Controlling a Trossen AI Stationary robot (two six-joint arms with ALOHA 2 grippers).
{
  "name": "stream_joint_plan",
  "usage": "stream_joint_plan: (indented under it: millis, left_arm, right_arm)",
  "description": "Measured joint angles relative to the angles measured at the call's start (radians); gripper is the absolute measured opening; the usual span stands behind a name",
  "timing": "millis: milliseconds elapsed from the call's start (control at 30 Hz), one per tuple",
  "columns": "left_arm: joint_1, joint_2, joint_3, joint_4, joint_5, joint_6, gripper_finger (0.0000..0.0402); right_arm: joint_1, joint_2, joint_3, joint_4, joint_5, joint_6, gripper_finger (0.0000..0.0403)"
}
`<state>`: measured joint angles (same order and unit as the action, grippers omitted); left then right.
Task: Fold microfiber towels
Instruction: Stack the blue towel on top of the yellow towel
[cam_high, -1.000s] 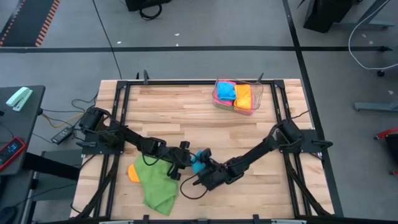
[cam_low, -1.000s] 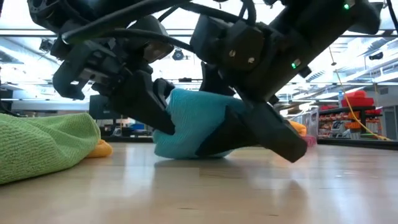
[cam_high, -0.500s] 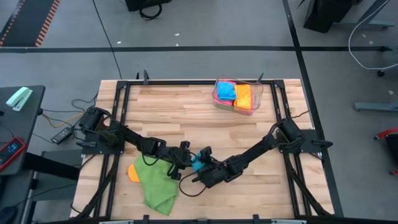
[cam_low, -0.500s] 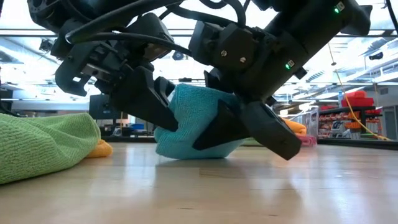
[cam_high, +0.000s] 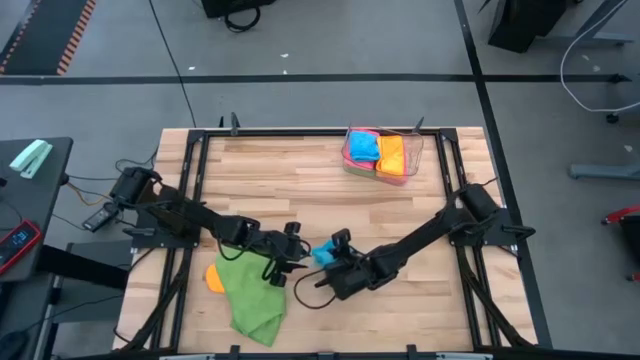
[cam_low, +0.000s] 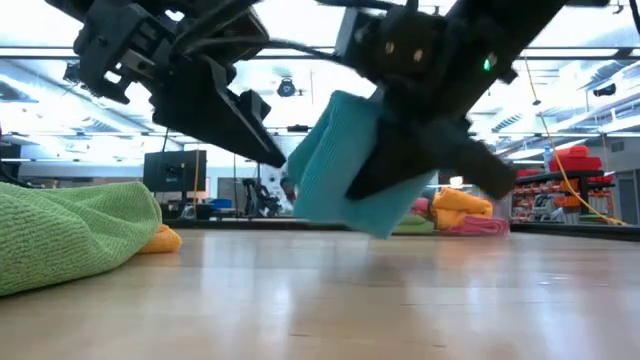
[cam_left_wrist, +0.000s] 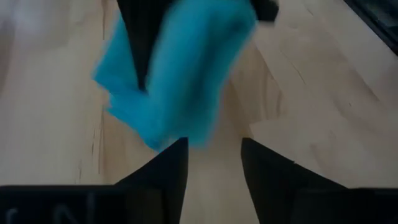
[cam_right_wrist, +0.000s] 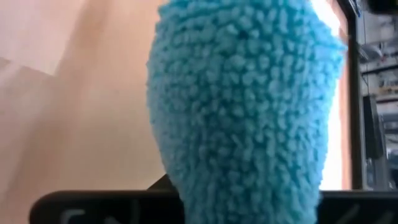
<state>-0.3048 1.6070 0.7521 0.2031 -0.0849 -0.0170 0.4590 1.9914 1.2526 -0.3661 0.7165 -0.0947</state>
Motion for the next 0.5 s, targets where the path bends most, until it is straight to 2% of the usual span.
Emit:
stream_joint_plan:
  millis: [267, 500]
  left_arm:
    - [-0.003, 0.007, -0.001, -0.036, 0.000, -0.052, 0.0147]
    - [-0.009, 0.008, -0.001, -0.037, 0.000, -0.051, 0.0134]
  right_arm:
    - [-0.012, -0.166, 0.000, -0.254, 0.012, 0.128, 0.0060]
    - [-0.065, -0.310, 0.000, -0.402, -0.050, 0.188, 0.0060]
